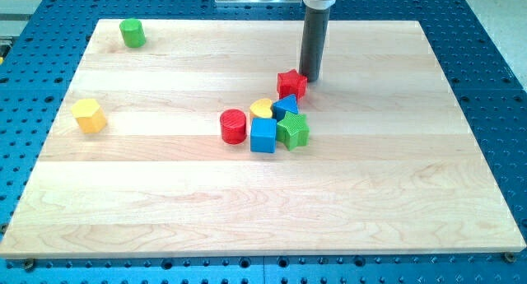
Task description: Push the red star into the heart
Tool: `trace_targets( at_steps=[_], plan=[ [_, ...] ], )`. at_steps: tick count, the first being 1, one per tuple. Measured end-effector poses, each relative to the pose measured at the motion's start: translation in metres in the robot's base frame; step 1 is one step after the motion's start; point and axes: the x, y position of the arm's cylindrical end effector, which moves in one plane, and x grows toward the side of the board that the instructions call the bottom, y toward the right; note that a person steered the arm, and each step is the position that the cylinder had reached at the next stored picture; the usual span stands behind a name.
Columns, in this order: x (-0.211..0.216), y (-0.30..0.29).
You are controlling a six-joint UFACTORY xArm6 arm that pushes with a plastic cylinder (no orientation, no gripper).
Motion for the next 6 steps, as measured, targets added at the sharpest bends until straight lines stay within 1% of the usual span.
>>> trace_targets(
  at_steps=[1, 2, 4, 5, 6],
  plan=[
    [0.016, -0.017],
    [0.025, -0.019],
    [0.031, -0.03],
    [0.031, -0.046],
    [0.004, -0.047]
  ],
)
